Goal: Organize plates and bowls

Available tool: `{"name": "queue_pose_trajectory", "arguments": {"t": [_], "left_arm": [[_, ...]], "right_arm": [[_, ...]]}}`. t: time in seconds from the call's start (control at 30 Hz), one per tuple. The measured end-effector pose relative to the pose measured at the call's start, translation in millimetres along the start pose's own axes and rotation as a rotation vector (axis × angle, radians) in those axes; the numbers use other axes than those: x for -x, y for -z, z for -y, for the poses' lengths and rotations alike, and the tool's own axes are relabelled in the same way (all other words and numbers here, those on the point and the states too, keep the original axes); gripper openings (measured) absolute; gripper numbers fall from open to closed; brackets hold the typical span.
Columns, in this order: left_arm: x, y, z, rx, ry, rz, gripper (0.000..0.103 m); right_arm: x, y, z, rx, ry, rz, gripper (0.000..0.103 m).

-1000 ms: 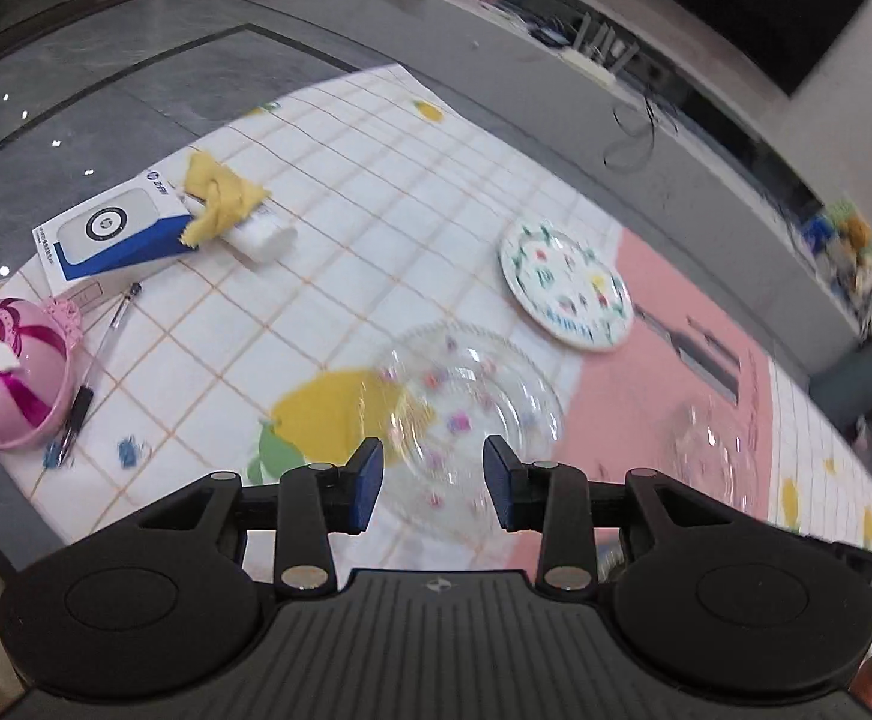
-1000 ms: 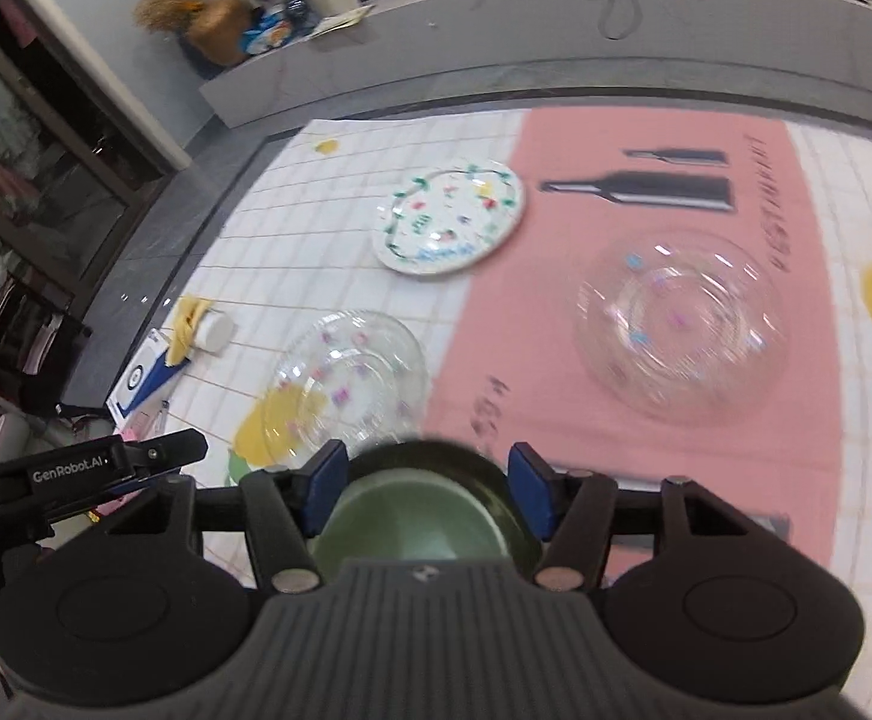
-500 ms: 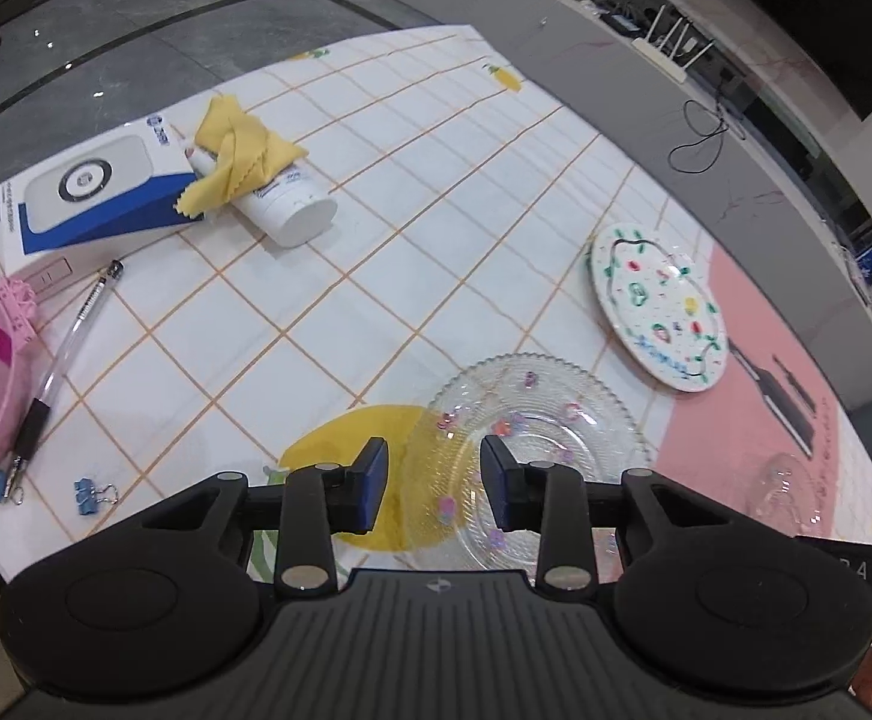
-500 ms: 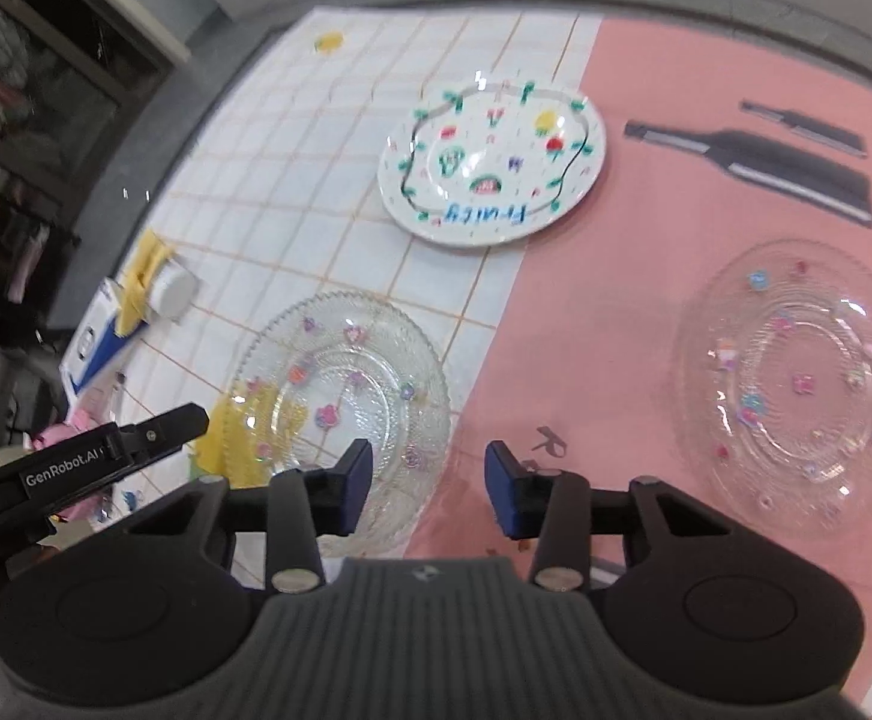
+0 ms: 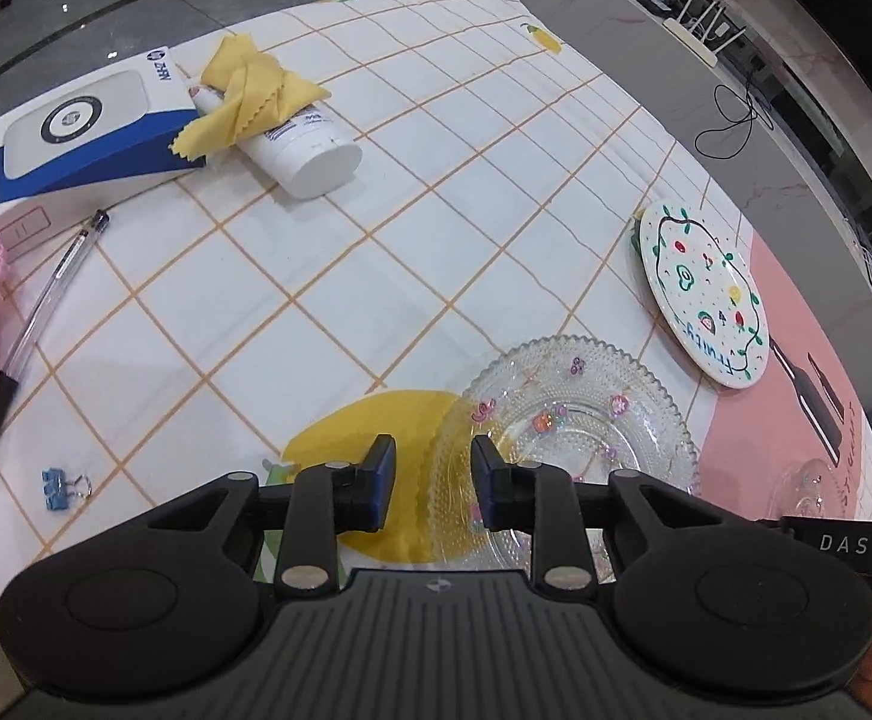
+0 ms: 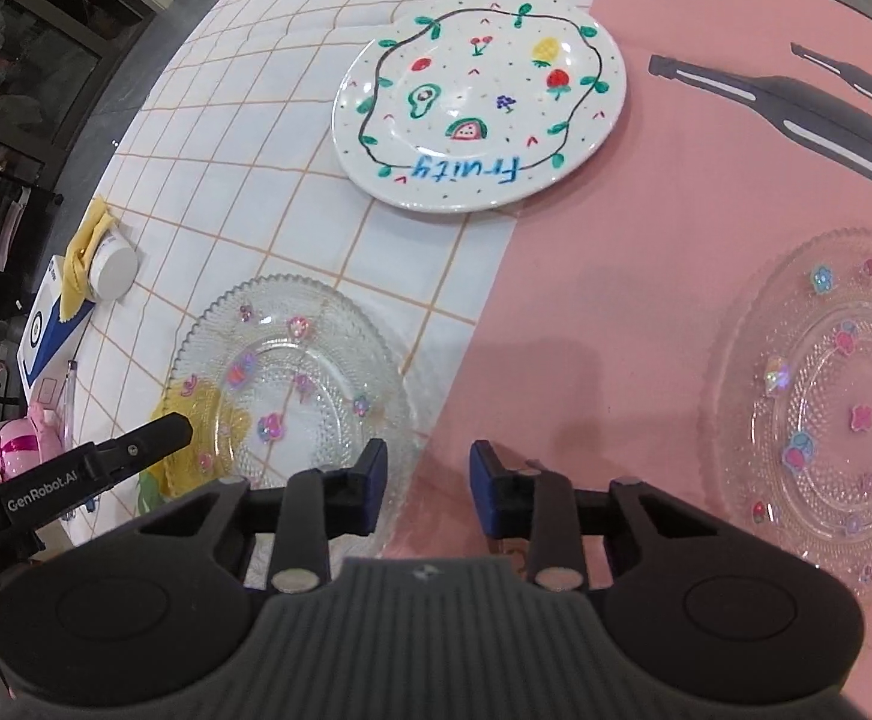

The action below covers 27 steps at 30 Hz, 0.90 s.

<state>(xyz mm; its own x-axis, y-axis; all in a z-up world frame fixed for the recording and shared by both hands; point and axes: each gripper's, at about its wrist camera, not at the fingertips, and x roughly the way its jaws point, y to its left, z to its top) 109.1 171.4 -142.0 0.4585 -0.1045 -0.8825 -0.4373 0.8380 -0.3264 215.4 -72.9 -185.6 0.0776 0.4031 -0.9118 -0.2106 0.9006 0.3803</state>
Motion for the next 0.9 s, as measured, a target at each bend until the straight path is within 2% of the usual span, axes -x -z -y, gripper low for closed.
{"name": "queue_pose_trajectory", "arguments": {"t": [0.1,0.2,0.27,0.33,0.6,0.73,0.9], "left_arm": [[-1.5,0.6,3.0,-0.014,0.006,0.001,0.028],[-2.7,3.0,6.2,-0.037,0.017,-0.012,0.019],[-3.2,3.7,7.6,-0.045,0.014,-0.011,0.019],[-2.8,3.5,6.8,-0.040,0.014,-0.009,0.017],[3.2,4.7,5.9,-0.040,0.028,0.000,0.015],[9.7,4.3,4.5,-0.022,0.054,0.005,0.013],[30.9,7.3,11.2,-0.019,0.094,0.048,0.013]], "right_arm": [[-0.9,0.0,0.3,-0.007,-0.021,0.000,0.025],[-2.1,0.8,-1.4,-0.005,-0.040,-0.002,0.025],[-7.7,1.5,0.4,-0.039,-0.084,-0.031,0.016],[-6.7,2.0,0.8,-0.049,-0.077,-0.017,0.011],[1.4,4.9,2.1,-0.078,-0.096,0.011,0.009],[16.2,5.8,-2.0,-0.068,-0.103,0.040,0.007],[43.8,11.5,-4.0,-0.056,-0.110,0.085,0.007]]}}
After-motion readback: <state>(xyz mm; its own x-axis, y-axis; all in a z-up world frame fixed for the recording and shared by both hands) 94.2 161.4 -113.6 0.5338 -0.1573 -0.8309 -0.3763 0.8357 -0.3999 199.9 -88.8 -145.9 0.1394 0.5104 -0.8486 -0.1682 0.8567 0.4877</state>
